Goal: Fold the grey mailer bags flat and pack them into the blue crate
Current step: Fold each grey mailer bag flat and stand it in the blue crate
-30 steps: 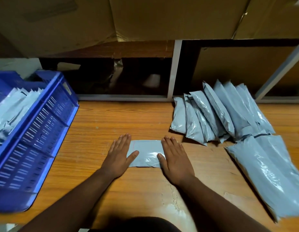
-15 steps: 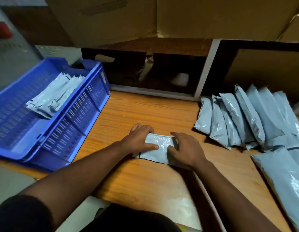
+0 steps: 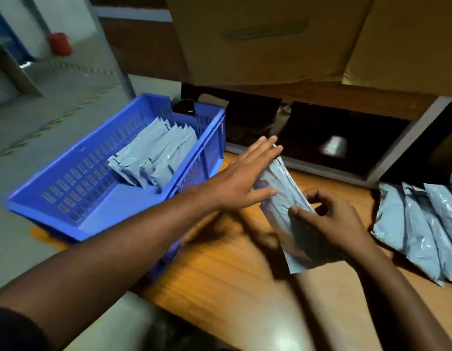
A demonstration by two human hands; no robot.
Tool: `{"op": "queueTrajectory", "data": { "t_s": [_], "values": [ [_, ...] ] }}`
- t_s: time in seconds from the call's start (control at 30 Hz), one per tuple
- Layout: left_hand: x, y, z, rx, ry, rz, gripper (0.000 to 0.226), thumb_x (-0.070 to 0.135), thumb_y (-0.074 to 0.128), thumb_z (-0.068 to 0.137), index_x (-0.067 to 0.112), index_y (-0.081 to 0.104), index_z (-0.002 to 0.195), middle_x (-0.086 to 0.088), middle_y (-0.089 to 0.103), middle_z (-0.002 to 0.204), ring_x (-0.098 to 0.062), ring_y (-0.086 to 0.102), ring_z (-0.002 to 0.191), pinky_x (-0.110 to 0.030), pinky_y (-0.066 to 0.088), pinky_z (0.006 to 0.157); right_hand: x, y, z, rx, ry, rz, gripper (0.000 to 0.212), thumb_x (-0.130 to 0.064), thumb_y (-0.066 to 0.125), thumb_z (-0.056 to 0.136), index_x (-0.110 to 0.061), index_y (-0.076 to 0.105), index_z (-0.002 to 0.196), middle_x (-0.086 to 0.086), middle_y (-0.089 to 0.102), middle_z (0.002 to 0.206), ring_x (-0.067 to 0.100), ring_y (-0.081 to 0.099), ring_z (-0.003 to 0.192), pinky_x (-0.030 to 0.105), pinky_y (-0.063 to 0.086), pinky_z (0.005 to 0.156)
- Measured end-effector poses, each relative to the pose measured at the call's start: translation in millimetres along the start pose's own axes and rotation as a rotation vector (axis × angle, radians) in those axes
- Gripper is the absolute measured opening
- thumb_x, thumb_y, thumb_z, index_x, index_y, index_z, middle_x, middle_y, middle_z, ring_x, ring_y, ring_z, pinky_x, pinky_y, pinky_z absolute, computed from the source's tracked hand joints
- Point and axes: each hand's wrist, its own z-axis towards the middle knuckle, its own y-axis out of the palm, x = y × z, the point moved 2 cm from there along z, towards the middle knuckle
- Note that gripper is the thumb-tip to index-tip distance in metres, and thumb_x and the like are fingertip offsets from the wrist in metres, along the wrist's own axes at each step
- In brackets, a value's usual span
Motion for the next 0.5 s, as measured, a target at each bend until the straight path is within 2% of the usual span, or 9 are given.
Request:
{"op": "queueTrajectory", "data": {
  "t_s": [0.13, 0.2, 0.27, 0.4, 0.5],
  "values": [
    [-40, -82, 8, 0.087, 0.117, 0.043, 0.088, 0.035, 0.073, 0.091, 0.005, 0.027, 0.159, -0.014, 0.014, 0.17, -0.027, 0.006, 0.159, -0.041, 0.016, 0.128, -83, 36, 14, 0.077, -0.009, 0.185, 0.021, -0.032, 0.086, 0.082, -0.036, 0.071, 0.095, -0.006, 0.076, 0.095, 0.03, 0.07, 0.088, 0.052, 0.057, 0.077],
    [-68, -119, 4, 0.151, 0.111, 0.012, 0.085, 0.036, 0.071, 0.092, 0.003, 0.029, 0.158, -0.015, 0.019, 0.168, -0.029, 0.011, 0.158, -0.04, 0.017, 0.127, -124, 60, 26, 0.128, -0.021, 0.24, 0.022, -0.032, 0.086, 0.08, -0.028, 0.072, 0.097, 0.001, 0.076, 0.096, 0.038, 0.07, 0.092, 0.058, 0.056, 0.081],
    [-102, -142, -7, 0.21, 0.063, -0.021, 0.08, 0.038, 0.067, 0.094, 0.004, 0.033, 0.157, -0.014, 0.027, 0.166, -0.028, 0.018, 0.156, -0.039, 0.018, 0.127, -158, 82, 38, 0.151, -0.032, 0.27, 0.025, -0.03, 0.086, 0.079, -0.02, 0.072, 0.097, 0.005, 0.077, 0.098, 0.033, 0.071, 0.09, 0.056, 0.057, 0.083],
    [-161, -164, -41, 0.224, -0.046, -0.065, 0.065, 0.043, 0.054, 0.102, 0.014, 0.035, 0.158, -0.004, 0.035, 0.164, -0.021, 0.025, 0.154, -0.048, 0.025, 0.123, -207, 122, 54, 0.138, -0.024, 0.305, 0.03, -0.031, 0.086, 0.076, -0.015, 0.072, 0.099, 0.007, 0.077, 0.098, 0.021, 0.07, 0.086, 0.042, 0.057, 0.077],
    [-202, -166, -65, 0.172, -0.143, -0.076, 0.067, 0.038, 0.055, 0.104, 0.017, 0.027, 0.161, -0.001, 0.025, 0.168, -0.017, 0.012, 0.157, -0.046, 0.017, 0.126, -227, 153, 68, 0.168, 0.018, 0.255, 0.024, -0.025, 0.088, 0.079, -0.017, 0.071, 0.094, 0.008, 0.076, 0.096, 0.023, 0.069, 0.083, 0.046, 0.059, 0.077]
  ]
}}
